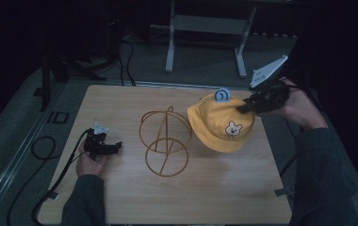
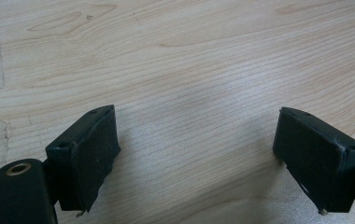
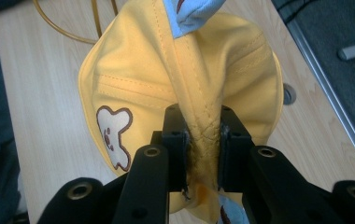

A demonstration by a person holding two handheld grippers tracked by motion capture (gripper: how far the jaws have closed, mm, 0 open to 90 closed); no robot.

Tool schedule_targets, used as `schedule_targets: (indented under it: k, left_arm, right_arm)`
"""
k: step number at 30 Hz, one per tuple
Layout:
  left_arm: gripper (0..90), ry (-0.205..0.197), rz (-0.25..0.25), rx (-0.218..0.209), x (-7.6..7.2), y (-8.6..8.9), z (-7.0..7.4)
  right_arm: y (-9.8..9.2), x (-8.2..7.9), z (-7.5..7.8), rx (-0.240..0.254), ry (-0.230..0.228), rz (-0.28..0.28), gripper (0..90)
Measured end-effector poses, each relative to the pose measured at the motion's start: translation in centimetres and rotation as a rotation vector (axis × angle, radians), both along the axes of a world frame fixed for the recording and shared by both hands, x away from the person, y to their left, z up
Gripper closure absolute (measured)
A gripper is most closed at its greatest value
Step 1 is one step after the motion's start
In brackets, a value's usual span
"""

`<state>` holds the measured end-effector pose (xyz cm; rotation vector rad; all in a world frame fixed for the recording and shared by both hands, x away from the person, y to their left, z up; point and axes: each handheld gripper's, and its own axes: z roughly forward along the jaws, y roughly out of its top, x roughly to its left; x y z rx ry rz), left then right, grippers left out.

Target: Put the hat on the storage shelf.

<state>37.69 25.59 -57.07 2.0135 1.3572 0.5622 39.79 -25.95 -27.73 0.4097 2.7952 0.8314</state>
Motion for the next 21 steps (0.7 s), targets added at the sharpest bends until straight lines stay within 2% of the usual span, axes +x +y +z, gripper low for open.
schedule_targets:
  k: [9,21]
  left_arm:
    - [14.0,0.000,0.000,0.000,0.0,0.0,0.0]
    - [14.0,0.001,0.000,0.001,0.0,0.0,0.0]
  right_arm:
    - [-0.3,-0.3,0.8,0.065,-0.005,0.014,76.8]
    - [-0.1,-0.5,1.5,0.091,-0.014,0.024,76.9]
